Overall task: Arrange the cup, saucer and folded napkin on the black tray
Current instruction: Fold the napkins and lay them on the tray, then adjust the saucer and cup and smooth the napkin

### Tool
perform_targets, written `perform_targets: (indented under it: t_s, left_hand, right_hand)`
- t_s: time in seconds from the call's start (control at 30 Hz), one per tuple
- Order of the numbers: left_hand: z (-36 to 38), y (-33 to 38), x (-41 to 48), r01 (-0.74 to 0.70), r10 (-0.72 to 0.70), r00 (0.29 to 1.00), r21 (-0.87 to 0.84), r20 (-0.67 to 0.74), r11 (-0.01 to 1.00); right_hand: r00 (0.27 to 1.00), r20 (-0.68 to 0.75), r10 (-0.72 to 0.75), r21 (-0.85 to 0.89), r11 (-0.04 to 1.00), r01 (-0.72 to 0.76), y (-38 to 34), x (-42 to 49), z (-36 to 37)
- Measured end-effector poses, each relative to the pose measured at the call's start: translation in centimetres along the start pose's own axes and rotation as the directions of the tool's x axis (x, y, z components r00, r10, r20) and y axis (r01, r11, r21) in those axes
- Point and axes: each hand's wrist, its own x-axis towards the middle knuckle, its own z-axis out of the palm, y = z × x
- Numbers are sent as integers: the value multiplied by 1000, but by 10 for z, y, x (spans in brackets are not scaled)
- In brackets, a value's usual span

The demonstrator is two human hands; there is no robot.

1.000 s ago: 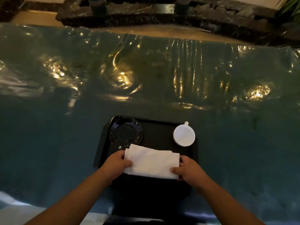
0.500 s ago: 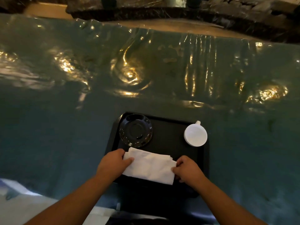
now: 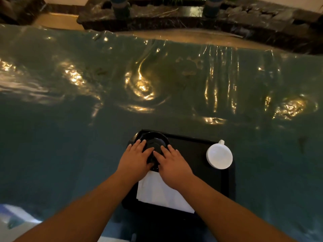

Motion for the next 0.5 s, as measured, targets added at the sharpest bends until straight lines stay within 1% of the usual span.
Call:
perform_targets:
  t_s: [0.07,0.13,0.23,0.4,0.5]
  left_hand:
    - [-1,-1,4,6,-7,999,38,33,999]
    - [0,-2,5,16,-19,998,45,55,999]
    - [3,0,5,26,-29,997,36,75,999]
    - [-3,4,9,22,-31,994,82,108,996]
    - [-5,7,12,20,-29,994,80,110,997]
  right_hand:
    - [999,44,6,-46,999,-4,2,8,2]
    - [999,47,-3,-64,998,6,6,12,5]
    - [999,50,-15,-55,998,17,11,13,9]
    - [999,51,-1,-27,1000,3,13,15,9]
    - [999,44,7,-8,1000,-7,16,15,7]
